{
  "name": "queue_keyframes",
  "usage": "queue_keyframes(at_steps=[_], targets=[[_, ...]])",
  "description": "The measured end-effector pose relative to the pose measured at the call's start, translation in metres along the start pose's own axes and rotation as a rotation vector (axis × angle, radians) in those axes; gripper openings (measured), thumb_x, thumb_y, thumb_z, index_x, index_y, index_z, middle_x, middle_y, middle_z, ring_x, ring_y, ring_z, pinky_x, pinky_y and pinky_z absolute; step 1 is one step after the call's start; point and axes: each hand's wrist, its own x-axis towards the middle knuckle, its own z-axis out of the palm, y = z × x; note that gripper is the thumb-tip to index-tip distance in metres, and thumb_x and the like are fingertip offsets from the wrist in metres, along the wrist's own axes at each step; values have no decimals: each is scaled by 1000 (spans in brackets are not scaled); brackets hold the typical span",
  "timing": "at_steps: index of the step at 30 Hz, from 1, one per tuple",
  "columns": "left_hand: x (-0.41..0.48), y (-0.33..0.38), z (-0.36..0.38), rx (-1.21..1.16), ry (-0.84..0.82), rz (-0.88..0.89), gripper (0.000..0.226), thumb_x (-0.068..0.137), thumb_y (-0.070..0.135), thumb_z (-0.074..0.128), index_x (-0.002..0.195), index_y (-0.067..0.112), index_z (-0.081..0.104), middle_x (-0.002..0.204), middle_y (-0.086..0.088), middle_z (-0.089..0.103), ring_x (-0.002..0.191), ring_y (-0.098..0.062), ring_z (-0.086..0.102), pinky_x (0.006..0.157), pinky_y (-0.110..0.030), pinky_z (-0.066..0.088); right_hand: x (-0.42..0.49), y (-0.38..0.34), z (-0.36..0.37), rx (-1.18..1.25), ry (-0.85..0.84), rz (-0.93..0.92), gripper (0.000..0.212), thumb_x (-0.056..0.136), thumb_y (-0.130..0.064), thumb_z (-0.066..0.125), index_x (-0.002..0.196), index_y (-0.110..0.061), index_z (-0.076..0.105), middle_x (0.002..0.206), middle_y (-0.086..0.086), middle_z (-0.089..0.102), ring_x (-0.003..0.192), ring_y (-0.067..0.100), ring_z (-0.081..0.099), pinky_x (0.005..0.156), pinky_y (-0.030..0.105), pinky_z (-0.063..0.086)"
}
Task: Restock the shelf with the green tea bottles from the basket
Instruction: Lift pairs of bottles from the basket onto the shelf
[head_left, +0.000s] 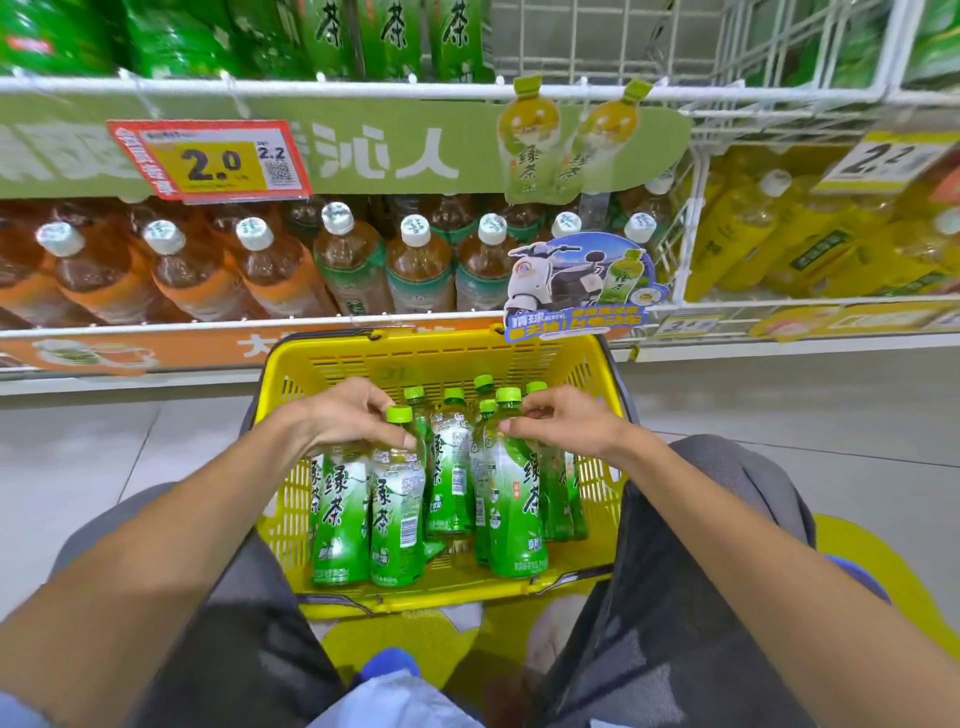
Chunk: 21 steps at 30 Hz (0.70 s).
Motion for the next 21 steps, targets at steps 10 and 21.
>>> queue_keyframes(at_steps=[10,21], targets=[[-6,1,60,-13,-93,135,47,70,23,92,109,28,67,120,-6,60,102,-15,59,80,-30,50,-8,0,19,118,39,14,74,84,-46,79,142,-10,50,135,3,56,128,16,52,104,27,43],[-12,-14,63,-53,113,222,48,71,33,90,112,18,70,98,11,59,93,-9,56,74,-23,43,-26,-5,22,121,65,20,86,83,-49,79,151,-10,42,154,7,46,140,20,44,101,25,39]])
